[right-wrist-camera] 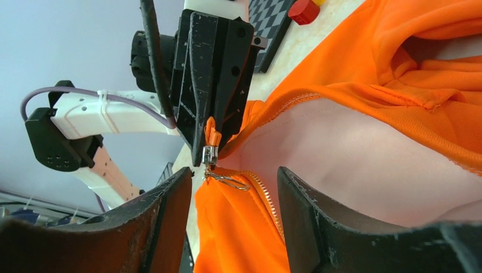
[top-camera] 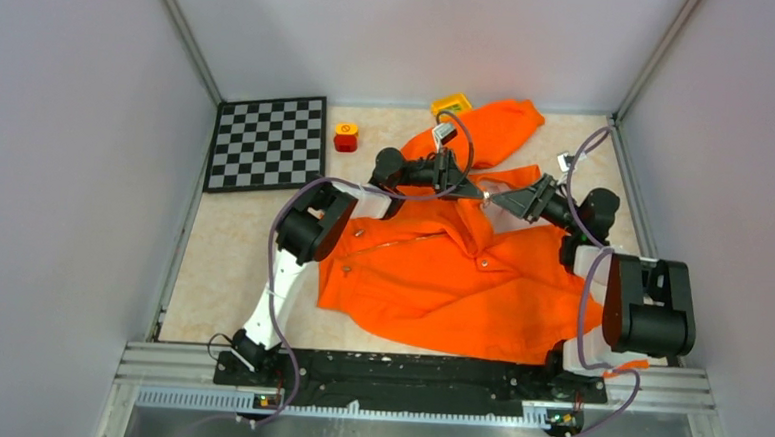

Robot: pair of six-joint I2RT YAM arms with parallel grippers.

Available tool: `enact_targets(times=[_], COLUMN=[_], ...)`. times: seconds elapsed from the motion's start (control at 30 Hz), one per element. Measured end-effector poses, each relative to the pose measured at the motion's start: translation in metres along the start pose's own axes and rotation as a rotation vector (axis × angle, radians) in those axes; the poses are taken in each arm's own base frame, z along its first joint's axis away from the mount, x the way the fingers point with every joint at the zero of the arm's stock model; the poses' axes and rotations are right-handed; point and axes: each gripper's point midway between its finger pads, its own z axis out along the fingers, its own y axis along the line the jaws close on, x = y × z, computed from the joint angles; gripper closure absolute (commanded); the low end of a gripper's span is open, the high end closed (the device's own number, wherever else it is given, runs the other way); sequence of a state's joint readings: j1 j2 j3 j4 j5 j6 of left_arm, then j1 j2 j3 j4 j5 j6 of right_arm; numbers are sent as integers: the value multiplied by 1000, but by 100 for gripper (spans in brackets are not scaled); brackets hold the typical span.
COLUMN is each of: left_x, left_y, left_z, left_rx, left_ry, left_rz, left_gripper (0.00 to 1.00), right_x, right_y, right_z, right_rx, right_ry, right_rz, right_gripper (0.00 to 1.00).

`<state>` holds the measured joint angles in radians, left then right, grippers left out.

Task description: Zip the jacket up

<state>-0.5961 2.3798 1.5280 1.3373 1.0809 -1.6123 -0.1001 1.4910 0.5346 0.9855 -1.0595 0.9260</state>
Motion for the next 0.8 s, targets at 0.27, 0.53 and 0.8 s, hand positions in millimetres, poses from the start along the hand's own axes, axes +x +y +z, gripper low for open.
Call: enact_targets(times=[0.27, 0.53, 0.8], left_x=[-2, -9, -9], left_y=[-4, -14, -12], left_z=[1, 5, 5], left_rx=[6, 25, 21], left_ry=[0, 1, 1], left_rz=[-11, 13, 34], left_gripper=[100, 100, 100], right_x=[2, 10, 16], right_y=[7, 15, 22], right_z=[7, 7, 3], right_rx=[-55, -101, -124], right_ry=[1, 7, 2], right_rz=[-33, -20, 12], right_gripper=[51, 61, 58])
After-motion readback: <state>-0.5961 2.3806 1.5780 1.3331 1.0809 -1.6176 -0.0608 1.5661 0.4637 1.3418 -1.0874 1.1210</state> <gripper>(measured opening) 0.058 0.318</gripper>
